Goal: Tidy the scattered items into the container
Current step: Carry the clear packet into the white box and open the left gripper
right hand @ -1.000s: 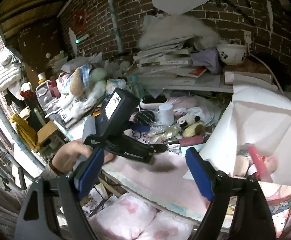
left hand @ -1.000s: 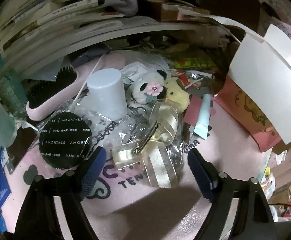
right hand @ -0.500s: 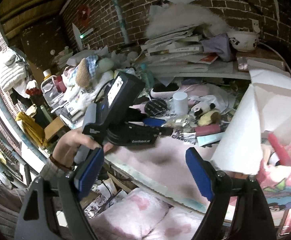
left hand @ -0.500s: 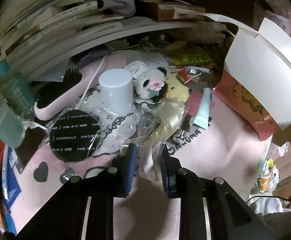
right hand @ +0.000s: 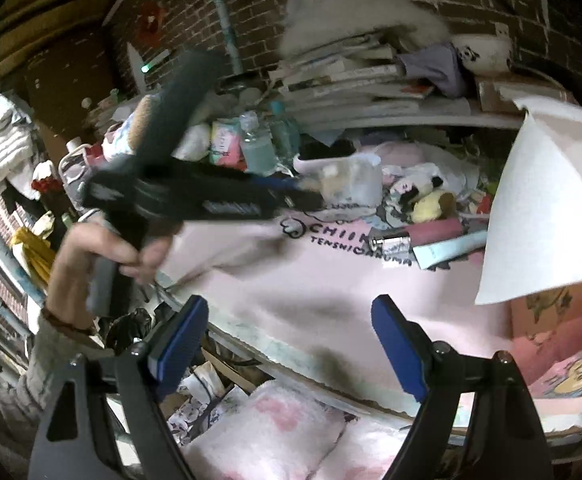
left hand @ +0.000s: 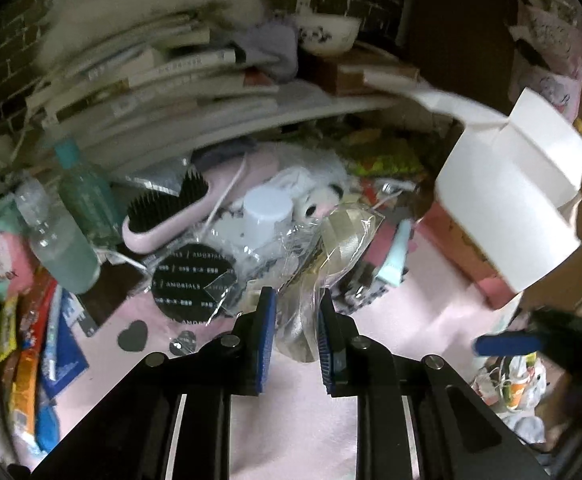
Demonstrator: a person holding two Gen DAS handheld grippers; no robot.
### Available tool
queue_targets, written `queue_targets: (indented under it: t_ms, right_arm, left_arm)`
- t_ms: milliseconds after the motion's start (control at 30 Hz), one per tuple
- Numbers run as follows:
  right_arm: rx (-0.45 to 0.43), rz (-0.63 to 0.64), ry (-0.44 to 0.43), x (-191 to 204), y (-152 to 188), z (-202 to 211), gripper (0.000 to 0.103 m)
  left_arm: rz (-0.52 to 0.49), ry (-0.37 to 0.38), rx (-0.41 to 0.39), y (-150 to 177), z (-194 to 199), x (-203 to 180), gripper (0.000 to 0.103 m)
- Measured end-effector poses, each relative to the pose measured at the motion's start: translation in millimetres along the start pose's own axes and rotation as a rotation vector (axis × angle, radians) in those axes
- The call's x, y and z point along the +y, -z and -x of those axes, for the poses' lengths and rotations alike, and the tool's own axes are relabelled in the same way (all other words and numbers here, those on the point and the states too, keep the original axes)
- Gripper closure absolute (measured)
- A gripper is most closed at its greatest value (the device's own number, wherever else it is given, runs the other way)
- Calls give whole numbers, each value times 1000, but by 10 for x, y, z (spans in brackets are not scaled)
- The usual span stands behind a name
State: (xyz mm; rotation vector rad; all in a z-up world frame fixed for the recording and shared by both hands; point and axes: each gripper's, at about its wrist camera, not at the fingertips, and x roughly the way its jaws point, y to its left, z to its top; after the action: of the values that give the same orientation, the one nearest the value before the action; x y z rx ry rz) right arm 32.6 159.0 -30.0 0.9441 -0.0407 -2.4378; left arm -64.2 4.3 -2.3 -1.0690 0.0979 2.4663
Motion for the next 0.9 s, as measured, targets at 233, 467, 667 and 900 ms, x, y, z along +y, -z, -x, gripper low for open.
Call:
queue_targets:
  t_ms: [233,467,667,900]
  right_arm:
    - [23,-26,41,-100,106,-176,21]
    - [-8,-72,93,-238,159,-226,21]
    - [-1,-68,92,-204,248,-284,21]
    - [-23,-64,99,-189,281,-341,21]
  left_arm:
    - [-47,50,-46,-211,285,-226,88]
    - [-91,128,-34,-474,348,-540,88]
    - [-172,203,-9,-689,376,-954,88]
    - [-245,250,48,-850,253,-1401,88]
